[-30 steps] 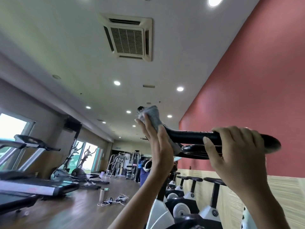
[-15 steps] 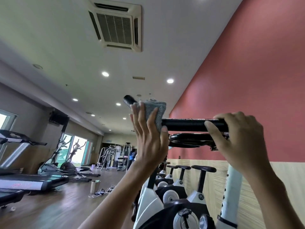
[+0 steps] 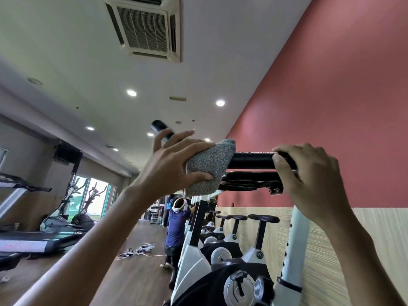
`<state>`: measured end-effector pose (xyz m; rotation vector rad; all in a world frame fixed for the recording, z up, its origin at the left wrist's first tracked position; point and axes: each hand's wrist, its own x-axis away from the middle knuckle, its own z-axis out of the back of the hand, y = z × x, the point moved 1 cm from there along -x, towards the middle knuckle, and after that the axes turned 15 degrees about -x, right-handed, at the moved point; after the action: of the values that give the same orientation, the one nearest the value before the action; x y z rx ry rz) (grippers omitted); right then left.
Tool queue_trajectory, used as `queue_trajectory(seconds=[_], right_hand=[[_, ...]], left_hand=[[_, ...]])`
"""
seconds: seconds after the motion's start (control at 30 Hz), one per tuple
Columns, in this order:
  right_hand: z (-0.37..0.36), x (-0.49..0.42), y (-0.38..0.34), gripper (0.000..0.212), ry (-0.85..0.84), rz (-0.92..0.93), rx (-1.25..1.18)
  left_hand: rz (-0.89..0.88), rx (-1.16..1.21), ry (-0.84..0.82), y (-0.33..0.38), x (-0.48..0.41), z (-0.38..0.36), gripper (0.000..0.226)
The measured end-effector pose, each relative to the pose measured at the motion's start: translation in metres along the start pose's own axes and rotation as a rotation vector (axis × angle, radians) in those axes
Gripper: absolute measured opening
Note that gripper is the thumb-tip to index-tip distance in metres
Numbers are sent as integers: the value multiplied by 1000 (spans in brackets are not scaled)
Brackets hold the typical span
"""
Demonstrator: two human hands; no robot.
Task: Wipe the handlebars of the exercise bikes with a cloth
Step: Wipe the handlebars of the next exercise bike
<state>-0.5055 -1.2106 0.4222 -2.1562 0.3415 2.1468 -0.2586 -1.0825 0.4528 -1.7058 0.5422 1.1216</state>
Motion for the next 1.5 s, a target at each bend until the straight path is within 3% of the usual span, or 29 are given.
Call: queue_trajectory(seconds=[0.2,0.33,0.43,0.53,0.6,0.73,0.83,1.1,1.23,1.33,1.5], right_hand=[[-3,-2,-17,65,35,-110,18],[-17,-7,-36,90,36,-246,196],[-30,-5,-43,98,23,-242,350],[-31,-5,-44,96,10,-250,323],[-31,-6,-47,93,3,-247,266],[-47,-2,-67,64,155,36,275],[-68,5,-79,44,154,230,264],[-98,18,-58,51,145,185,317],[-74,17,-29,47,354,124,408],[-98,9,-45,47,501,49,326],[-109,10,-29,45,394,285,394]], left_hand=[[91,1,136,34,2,-7,59],[109,-41,158,45,-2,-9,55],[80,-29,142,40,-1,-7,59],[84,-16,38,19,4,-2,71],[115,-30,10,4,8,-2,66],[217,50,63,-5,13,-5,48],[214,63,92,-3,15,-5,44],[229,87,78,2,18,-4,43],[207,133,75,3,19,-5,41],[213,144,92,7,19,-5,41],[202,103,42,3,19,1,40]])
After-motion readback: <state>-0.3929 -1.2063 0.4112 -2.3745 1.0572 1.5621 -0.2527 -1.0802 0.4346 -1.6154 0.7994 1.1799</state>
